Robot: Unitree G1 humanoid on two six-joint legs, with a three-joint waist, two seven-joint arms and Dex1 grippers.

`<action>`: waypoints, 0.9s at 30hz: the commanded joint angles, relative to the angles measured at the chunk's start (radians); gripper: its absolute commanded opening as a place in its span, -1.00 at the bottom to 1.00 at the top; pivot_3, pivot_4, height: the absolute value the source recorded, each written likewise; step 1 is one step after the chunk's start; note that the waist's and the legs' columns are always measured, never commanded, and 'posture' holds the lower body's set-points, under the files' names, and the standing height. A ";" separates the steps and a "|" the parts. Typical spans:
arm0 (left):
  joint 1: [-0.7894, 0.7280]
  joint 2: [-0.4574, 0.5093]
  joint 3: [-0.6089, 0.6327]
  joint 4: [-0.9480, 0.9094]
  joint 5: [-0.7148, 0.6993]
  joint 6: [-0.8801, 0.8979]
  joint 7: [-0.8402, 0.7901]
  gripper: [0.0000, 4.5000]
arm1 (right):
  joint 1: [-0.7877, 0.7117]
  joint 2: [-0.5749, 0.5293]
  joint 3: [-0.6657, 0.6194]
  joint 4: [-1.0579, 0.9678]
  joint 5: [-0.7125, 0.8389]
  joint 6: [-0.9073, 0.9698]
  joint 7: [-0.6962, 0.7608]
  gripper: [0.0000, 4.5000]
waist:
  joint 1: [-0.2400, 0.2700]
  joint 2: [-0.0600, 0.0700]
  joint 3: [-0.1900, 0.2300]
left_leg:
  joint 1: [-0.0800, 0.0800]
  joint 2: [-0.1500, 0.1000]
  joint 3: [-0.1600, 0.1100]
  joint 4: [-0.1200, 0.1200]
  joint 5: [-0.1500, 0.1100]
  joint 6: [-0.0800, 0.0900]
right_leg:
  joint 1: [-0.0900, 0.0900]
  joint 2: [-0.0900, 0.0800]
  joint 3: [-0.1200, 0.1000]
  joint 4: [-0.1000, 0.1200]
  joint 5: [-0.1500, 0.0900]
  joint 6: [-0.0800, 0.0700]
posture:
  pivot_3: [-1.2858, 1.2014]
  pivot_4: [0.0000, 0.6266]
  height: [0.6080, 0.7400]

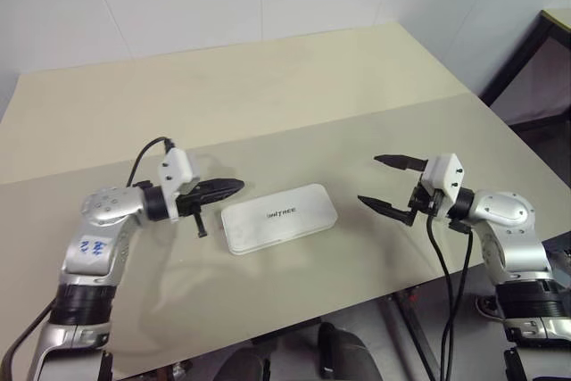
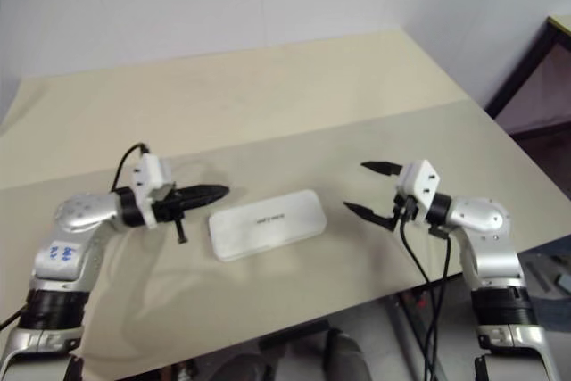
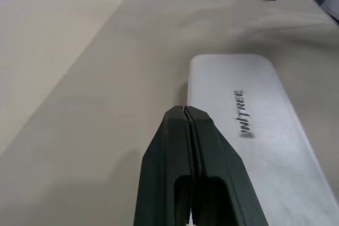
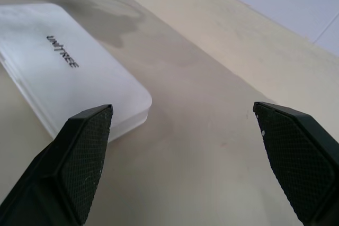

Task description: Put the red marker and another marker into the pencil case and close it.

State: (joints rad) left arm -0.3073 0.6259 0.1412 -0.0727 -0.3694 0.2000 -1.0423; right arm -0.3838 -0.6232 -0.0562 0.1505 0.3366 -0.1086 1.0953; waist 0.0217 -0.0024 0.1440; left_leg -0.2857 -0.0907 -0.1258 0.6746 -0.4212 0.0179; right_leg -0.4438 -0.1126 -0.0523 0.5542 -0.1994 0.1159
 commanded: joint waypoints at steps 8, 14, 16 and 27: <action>0.127 0.019 0.089 -0.056 -0.061 -0.105 -0.007 0.59 | 0.003 -0.018 -0.017 -0.189 0.034 0.101 -0.045 1.00 | 0.003 0.001 0.000 | 0.000 -0.001 0.000 0.000 0.000 0.000 | 0.000 0.000 0.000 0.000 0.000 0.000 | 0.03 -0.52 1.00; 0.194 0.013 0.107 -0.124 -0.066 -0.094 0.044 0.99 | -0.046 -0.060 -0.031 -0.180 0.052 0.185 -0.036 1.00 | 0.002 0.001 0.000 | 0.000 -0.001 0.000 -0.001 -0.001 0.001 | 0.000 0.000 0.000 -0.001 0.000 0.000 | 0.03 -0.52 1.00; 0.208 0.008 0.112 -0.124 -0.058 -0.111 0.058 0.99 | -0.053 -0.064 -0.029 -0.174 0.062 0.199 -0.024 1.00 | 0.002 0.001 0.000 | 0.000 0.000 0.000 -0.002 -0.001 0.001 | 0.000 0.000 0.000 -0.001 0.000 0.000 | 0.03 -0.52 1.00; 0.201 -0.003 0.068 -0.072 -0.026 -0.173 0.080 0.99 | 0.006 -0.114 -0.078 -0.002 0.031 0.071 0.043 1.00 | 0.002 0.000 0.000 | 0.001 -0.001 0.001 -0.003 -0.001 0.002 | 0.000 0.000 0.000 -0.002 0.000 -0.001 | 0.03 -0.52 1.00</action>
State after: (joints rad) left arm -0.1029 0.6268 0.2069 -0.1416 -0.4044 0.0524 -0.9734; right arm -0.3892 -0.7228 -0.0976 0.1380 0.3719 0.0074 1.1269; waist 0.0235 -0.0023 0.1442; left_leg -0.2850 -0.0910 -0.1252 0.6707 -0.4221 0.0194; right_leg -0.4439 -0.1128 -0.0527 0.5525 -0.1991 0.1153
